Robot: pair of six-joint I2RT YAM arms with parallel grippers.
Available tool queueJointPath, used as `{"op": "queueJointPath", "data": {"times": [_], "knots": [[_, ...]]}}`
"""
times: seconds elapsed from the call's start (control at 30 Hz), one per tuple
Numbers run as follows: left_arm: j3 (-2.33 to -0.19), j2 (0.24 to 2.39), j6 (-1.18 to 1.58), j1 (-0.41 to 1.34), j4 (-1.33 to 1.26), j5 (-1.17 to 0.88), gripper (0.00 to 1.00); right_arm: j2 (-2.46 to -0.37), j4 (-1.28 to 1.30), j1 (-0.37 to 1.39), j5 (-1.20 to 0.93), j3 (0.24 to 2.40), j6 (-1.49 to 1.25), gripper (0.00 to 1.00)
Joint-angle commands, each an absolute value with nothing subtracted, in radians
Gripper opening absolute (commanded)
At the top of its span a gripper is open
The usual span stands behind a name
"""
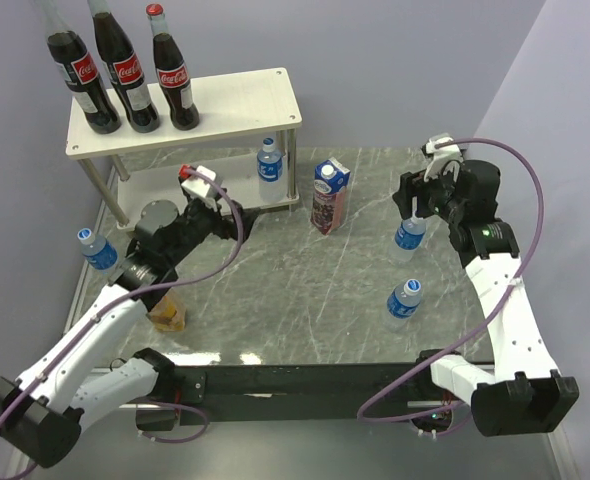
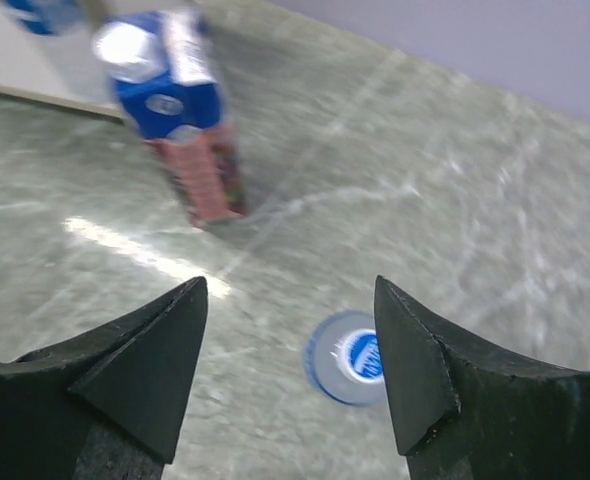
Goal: Place and organize the beverage onto the shelf
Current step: Pick up the drink from the center of the board.
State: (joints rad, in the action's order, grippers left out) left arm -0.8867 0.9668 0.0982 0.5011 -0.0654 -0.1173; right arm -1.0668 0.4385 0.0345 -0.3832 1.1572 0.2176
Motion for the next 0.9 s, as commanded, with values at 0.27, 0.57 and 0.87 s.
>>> {"op": "queueJointPath", "data": {"times": [0.27, 0.57, 0.87], "knots": [[-0.764, 0.827, 0.069, 0.505, 0.054, -0.092, 0.99, -1.247, 0.546, -0.038, -0.184, 1.253, 0.170, 0.65], [-0.739, 0.756, 0.067, 0.506, 0.044, -0.095, 1.00, -1.273, 0.571, -0.052, -0.232, 1.218, 0.167, 0.61], [-0.739, 0.770, 0.078, 0.505, 0.041, -0.129, 0.99, -1.247, 0.577, -0.054, -0.250, 1.158, 0.175, 0.60]]}}
